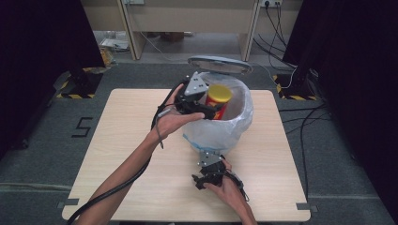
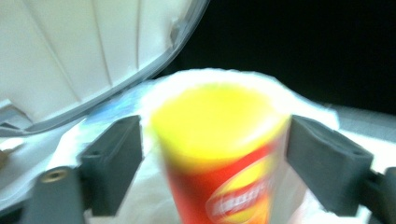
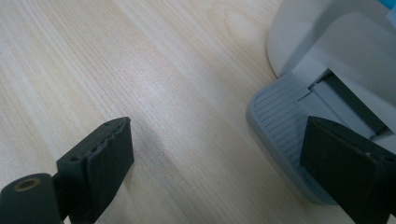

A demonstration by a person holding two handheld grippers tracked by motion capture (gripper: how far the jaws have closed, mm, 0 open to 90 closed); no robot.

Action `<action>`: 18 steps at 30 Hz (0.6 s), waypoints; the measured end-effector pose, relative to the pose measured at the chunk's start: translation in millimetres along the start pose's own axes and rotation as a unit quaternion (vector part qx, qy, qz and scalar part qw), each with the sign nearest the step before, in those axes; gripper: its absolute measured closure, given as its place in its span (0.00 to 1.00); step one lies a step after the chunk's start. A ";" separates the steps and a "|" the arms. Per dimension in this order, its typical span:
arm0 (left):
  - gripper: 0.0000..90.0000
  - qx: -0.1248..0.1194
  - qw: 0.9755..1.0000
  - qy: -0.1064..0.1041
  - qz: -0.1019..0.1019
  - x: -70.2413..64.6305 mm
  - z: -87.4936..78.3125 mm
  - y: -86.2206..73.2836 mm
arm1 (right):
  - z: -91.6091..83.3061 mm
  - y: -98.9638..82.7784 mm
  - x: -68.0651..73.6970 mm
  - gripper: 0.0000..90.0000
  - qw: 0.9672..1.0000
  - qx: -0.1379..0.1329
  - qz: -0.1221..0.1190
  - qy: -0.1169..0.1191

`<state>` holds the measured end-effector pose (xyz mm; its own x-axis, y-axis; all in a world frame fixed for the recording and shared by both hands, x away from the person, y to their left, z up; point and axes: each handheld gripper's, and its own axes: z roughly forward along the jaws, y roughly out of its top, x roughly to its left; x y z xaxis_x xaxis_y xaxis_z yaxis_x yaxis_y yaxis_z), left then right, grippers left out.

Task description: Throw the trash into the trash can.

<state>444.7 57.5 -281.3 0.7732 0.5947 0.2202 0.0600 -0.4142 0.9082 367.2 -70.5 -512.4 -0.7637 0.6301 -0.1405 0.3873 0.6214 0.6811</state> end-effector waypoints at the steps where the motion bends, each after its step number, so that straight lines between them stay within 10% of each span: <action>1: 0.21 -0.003 1.000 -0.004 -0.009 0.6 -0.7 0.2 | 0.1 0.0 -0.1 0.10 1.000 0.000 0.000 0.000; 18: 0.21 -0.027 0.998 0.002 -0.048 20.4 -26.8 -8.9 | 0.5 0.2 0.3 0.10 1.000 0.001 0.003 0.003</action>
<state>443.1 91.8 -275.4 0.7629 0.6328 0.1323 0.1001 -0.3178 0.9429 367.3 -69.9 -512.7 -0.7645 0.6309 -0.1321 0.3931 0.6188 0.6801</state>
